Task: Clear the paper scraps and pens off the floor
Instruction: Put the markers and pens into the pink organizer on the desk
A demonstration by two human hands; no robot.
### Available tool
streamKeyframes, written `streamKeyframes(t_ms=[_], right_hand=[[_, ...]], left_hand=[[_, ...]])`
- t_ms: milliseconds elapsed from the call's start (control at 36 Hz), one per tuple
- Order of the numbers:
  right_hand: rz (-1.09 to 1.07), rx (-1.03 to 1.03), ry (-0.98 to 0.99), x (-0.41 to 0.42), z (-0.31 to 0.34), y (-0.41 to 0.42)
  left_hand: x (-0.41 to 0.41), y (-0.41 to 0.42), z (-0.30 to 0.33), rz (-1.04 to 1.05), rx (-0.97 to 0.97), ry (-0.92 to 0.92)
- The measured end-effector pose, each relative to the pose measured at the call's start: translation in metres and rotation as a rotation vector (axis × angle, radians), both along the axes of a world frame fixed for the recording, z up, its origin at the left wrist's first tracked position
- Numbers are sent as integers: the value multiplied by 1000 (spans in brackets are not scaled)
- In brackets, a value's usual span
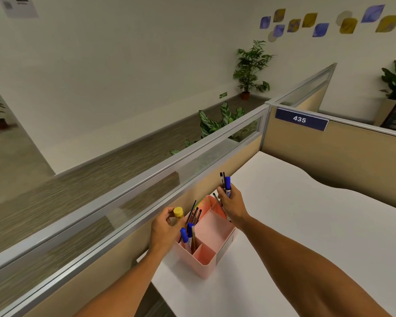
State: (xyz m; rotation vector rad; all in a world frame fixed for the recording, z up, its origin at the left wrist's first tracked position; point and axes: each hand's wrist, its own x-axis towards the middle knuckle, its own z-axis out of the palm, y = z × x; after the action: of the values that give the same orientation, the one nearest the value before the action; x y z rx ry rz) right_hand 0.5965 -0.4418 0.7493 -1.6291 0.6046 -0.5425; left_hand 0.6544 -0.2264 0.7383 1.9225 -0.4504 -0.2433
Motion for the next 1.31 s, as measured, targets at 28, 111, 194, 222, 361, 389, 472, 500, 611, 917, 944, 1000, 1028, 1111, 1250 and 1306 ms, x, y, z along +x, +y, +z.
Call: streamKeyframes(t_ms=[28,111,194,222,361,389,472,500,611,917,944,1000,1028,1111,1250,1306], right_hand=[[4,-9,4,0,-1,1],[0,-30,28,0,-3,1],[7,-35,55,0,-4,0],[15,-44,64,0,-4,0],[30,-68,88,0,-4,0],[30,-69,87,0,-4,0],[29,-65,92,0,-5,0],[31,-65,96,0,-5,0],[38,-59,102,0,-5,-1],[45,-80,69,-4,-3,-1],[46,-83,70,-4,-2,-1],[49,-83,72,-5,-1,-1],[51,-82,73,-6,-1,-2],[55,-90,80,-6,1,-3],[63,-101,100,-9,0,-3],[72,-111,115,-9,1,-3]], left_hand=[[1,1,1,-9,17,-4],[2,0,3,-22,52,18],[6,-1,4,-40,86,51],[8,-1,3,-45,95,57],[13,0,-2,-50,91,94],[13,0,-3,-48,83,99],[13,0,-5,-38,76,104],[13,0,-6,-40,80,104],[14,0,-5,-48,91,105],[10,-9,9,-29,60,34],[10,-11,11,-30,59,26],[10,-13,13,-30,56,16],[10,-15,14,-30,55,11],[11,-19,19,-40,50,-7],[10,-23,25,-72,52,-16],[9,-25,27,-83,56,-14]])
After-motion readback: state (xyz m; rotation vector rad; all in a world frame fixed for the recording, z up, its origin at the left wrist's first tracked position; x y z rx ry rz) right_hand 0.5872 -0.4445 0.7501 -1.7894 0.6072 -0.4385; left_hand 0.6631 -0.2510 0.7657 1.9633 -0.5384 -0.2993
